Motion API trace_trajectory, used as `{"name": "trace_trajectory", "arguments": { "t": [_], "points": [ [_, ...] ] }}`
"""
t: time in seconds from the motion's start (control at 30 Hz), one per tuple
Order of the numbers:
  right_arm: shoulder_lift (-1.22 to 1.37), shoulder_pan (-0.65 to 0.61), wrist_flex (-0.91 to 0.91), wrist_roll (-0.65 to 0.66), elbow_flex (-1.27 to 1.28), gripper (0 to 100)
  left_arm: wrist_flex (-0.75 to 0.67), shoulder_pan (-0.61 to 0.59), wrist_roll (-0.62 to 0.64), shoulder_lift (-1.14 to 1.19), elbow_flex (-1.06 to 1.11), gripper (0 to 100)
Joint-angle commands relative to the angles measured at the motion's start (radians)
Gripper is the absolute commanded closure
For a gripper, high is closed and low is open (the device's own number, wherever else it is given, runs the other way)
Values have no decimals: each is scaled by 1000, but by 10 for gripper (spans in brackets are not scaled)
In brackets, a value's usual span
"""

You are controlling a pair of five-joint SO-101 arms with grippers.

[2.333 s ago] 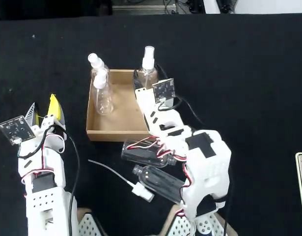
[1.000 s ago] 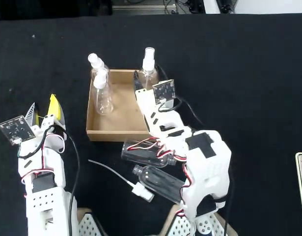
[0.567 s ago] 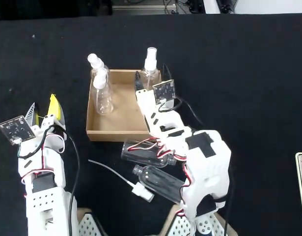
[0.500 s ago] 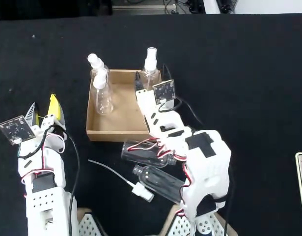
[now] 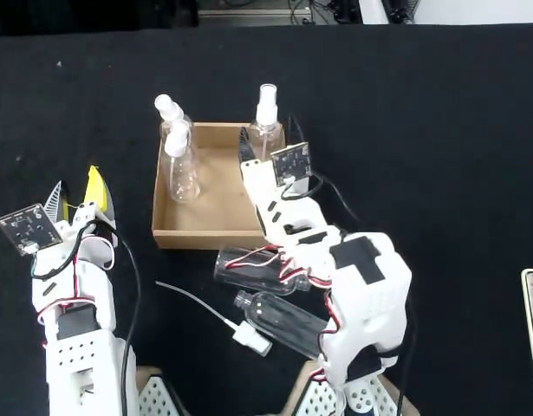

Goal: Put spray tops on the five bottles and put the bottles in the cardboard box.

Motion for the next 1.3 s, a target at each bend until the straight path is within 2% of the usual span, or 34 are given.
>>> {"name": "trace_trajectory", "arguments": {
  "t": [0.0,0.33,0.5,0.73,1.07,1.17,1.27],
  "points": [
    [-79,-18,-14,2,2,723,2,4,5,-3,22,823],
    [-81,-18,-25,2,2,725,2,4,5,-3,22,823],
    [-81,-18,-127,8,38,725,0,4,5,-3,22,823],
    [-85,-18,-140,8,45,725,0,4,5,-3,22,823],
    [-349,-20,-129,0,208,726,0,4,5,-3,22,823],
    [-423,-20,-75,0,254,726,0,4,5,-3,22,823],
    [-512,-20,89,-2,274,727,0,4,5,-3,22,823]
  ]
}}
